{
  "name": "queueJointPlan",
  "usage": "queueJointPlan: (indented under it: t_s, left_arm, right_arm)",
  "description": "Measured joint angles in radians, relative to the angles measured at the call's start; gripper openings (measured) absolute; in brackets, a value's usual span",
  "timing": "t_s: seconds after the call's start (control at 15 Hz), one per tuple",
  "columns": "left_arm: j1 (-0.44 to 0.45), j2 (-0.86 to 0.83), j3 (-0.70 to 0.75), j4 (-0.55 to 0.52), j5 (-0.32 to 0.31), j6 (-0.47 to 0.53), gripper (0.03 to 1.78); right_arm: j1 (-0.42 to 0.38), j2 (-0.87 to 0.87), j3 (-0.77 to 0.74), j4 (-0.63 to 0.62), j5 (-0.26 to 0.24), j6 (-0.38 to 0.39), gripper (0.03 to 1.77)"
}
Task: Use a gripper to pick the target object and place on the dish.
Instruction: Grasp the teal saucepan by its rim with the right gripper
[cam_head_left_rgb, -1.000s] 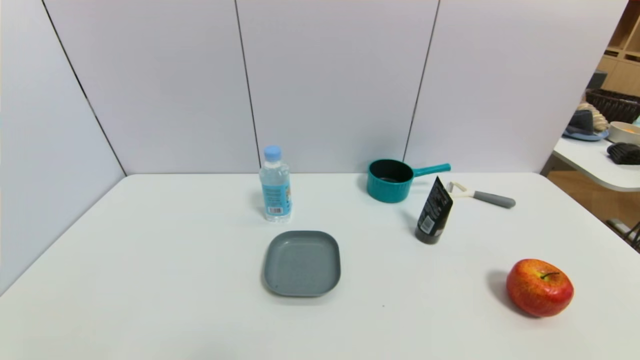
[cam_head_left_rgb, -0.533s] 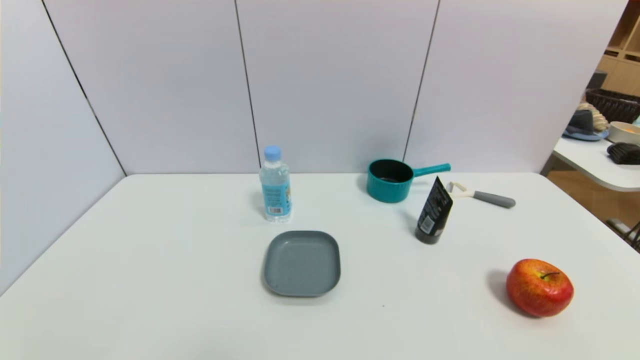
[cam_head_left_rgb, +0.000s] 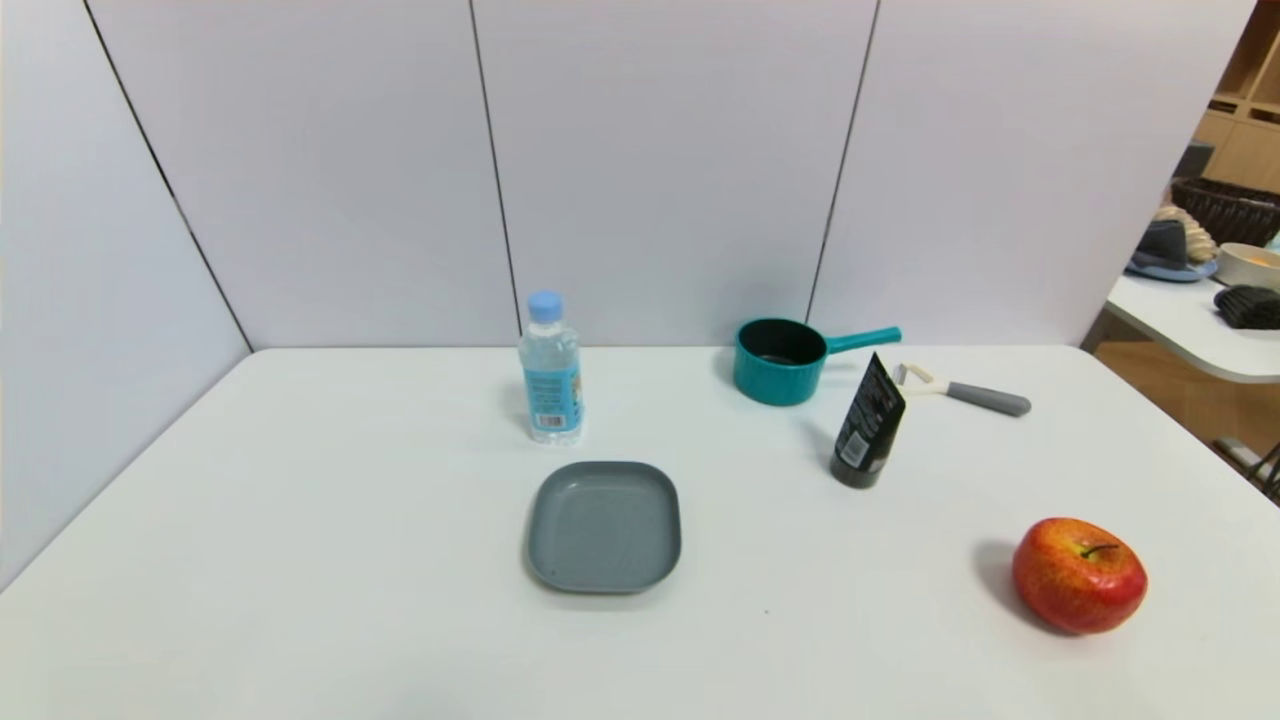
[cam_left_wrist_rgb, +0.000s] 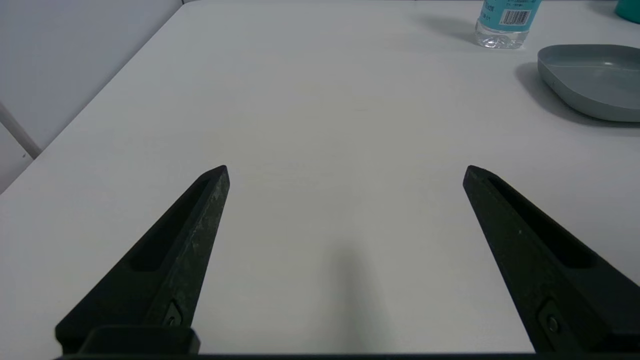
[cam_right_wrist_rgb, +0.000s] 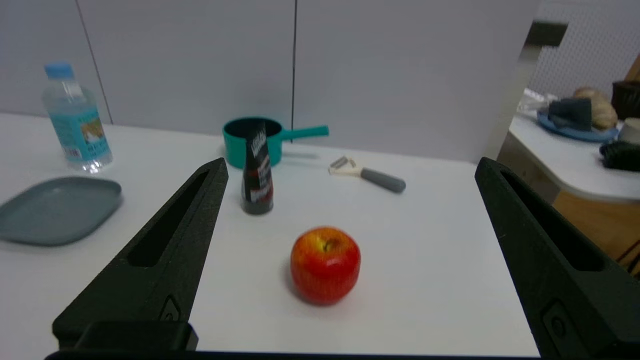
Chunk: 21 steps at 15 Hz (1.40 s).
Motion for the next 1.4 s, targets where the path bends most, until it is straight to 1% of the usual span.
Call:
queueJointPlan:
  t_s: [0.13, 0.27, 0.53, 0.73, 0.87, 1.07, 1.13, 1.27, 1.4]
  left_arm:
    - [0.0, 0.0, 0.0, 0.0, 0.0, 0.0, 1.69]
    - [0.0, 0.0, 0.0, 0.0, 0.0, 0.0, 1.69]
    - [0.0, 0.0, 0.0, 0.0, 0.0, 0.0, 1.69]
    - [0.0, 0.0, 0.0, 0.0, 0.0, 0.0, 1.69]
    - [0.0, 0.0, 0.0, 0.0, 0.0, 0.001, 1.69]
    - [0.0, 0.0, 0.0, 0.0, 0.0, 0.001, 1.69]
    - [0.0, 0.0, 0.0, 0.0, 0.0, 0.0, 1.69]
    - [0.0, 0.0, 0.0, 0.0, 0.0, 0.0, 1.69]
    - [0.0, 0.0, 0.0, 0.0, 0.0, 0.001, 1.69]
  right_arm:
    - [0.044, 0.117, -0.157, -0.017, -0.009, -0.023, 1.71]
    - [0.069, 0.254, -0.324, -0.057, -0.013, -0.044, 1.71]
    - [0.085, 0.544, -0.663, -0.106, -0.014, -0.058, 1.71]
    - [0.09, 0.742, -0.903, -0.099, -0.009, -0.067, 1.71]
    - [0.096, 0.868, -1.088, -0.055, -0.007, -0.077, 1.71]
    - [0.127, 1.053, -1.382, 0.12, 0.001, -0.087, 1.71]
    - [0.145, 1.114, -1.451, 0.179, 0.006, -0.099, 1.71]
    - [0.186, 1.232, -1.515, 0.247, 0.016, -0.149, 1.71]
    - [0.227, 1.328, -1.534, 0.267, 0.03, -0.173, 1.71]
